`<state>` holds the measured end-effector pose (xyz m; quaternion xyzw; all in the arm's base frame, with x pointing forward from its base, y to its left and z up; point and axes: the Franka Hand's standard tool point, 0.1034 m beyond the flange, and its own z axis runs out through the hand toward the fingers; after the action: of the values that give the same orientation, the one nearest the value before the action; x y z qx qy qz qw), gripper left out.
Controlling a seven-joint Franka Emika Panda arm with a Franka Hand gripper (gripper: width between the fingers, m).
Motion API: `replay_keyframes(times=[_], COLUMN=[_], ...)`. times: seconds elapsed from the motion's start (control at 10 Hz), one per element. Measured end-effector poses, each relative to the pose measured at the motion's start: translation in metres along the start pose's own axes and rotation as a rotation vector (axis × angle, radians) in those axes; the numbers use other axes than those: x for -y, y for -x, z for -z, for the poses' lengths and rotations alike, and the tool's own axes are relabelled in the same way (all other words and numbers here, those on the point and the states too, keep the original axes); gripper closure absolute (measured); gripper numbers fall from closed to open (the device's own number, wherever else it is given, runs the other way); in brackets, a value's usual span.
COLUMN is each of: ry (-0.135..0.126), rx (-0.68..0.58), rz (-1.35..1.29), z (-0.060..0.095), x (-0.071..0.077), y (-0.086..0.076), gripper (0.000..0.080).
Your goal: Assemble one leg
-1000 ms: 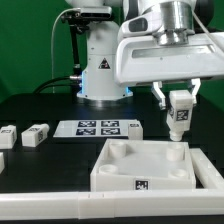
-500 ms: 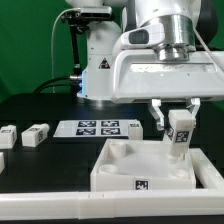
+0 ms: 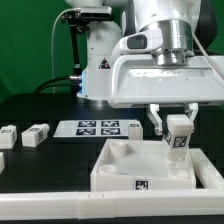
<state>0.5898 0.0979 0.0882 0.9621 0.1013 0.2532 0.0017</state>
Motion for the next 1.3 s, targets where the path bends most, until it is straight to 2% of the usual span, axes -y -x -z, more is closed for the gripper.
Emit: replay_keyframes(times=[0.4,0.6,0.8,1.3], ry=[-0.002,0.004,0.016,0.027], rx=[-0.010,-0.027,-0.071,-0.046], rz=[-0.001,0.002,-0.013,-0.064], z=[-0.010,-0.016,-0.015,-0.012], x=[0.003,0.003,0.002,-0.014], y=[-0.010,-0.004,-0.002,0.005], gripper=[0.0509,0.0509,0.0509,0.0509])
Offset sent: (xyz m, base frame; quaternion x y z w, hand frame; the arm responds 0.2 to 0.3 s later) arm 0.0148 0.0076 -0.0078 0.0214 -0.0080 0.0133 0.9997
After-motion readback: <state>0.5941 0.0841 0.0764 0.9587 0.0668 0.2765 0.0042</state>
